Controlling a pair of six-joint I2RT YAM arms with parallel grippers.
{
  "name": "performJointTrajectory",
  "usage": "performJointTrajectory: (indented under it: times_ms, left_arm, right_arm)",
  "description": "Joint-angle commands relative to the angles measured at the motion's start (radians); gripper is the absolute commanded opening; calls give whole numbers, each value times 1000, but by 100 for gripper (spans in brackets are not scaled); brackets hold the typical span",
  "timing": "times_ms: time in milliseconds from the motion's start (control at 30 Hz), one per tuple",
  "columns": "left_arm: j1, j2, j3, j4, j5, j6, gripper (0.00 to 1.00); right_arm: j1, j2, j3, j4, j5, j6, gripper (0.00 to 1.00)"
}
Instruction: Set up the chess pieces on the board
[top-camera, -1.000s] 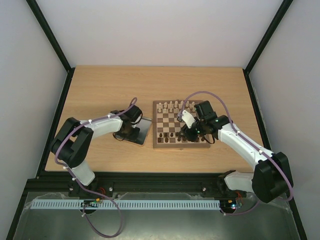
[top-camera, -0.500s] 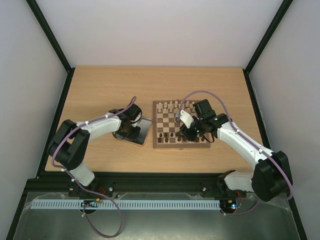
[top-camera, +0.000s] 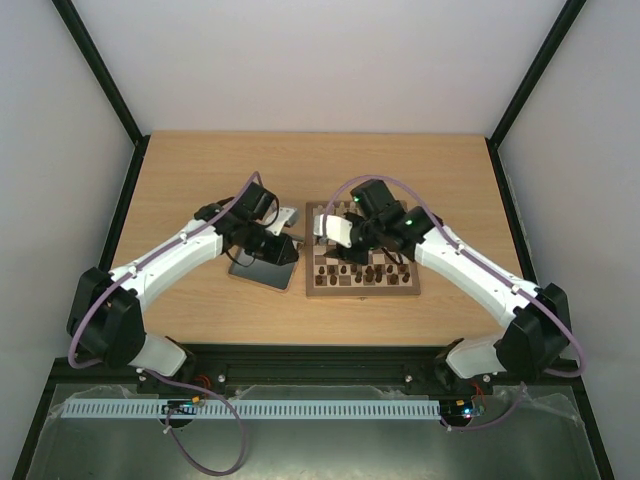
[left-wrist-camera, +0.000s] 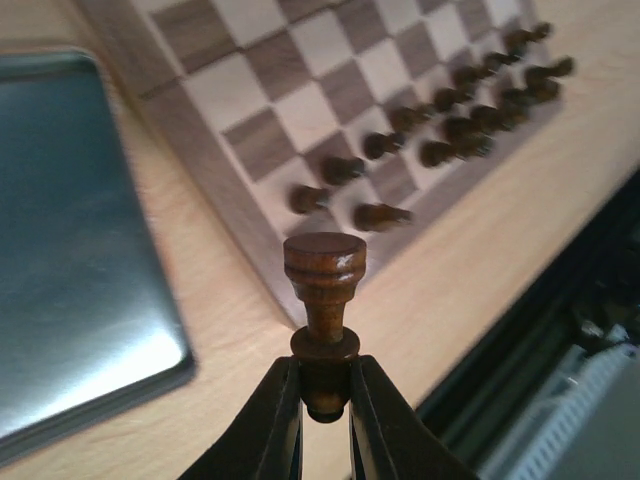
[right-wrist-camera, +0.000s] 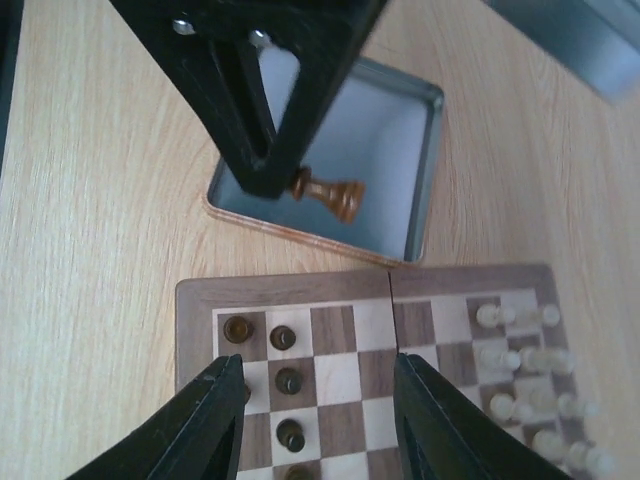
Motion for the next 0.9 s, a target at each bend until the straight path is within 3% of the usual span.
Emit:
performJointTrajectory:
  times_ms: [0, 267, 467, 867]
  left_arm:
    - [-2, -4, 45, -95, 231, 22, 9]
    - [-5, -11, 42, -77, 421, 33, 9]
    - [-14, -14, 42, -57, 481, 30, 9]
    - [-14, -8, 38, -48, 482, 35, 9]
  right_arm:
    - [81, 35, 62, -82, 117, -168, 44]
    - [186, 75, 94, -122, 239, -275, 46]
    - [245, 93, 94, -126, 307, -315, 46]
    - [264, 84, 80, -150, 330, -326, 22]
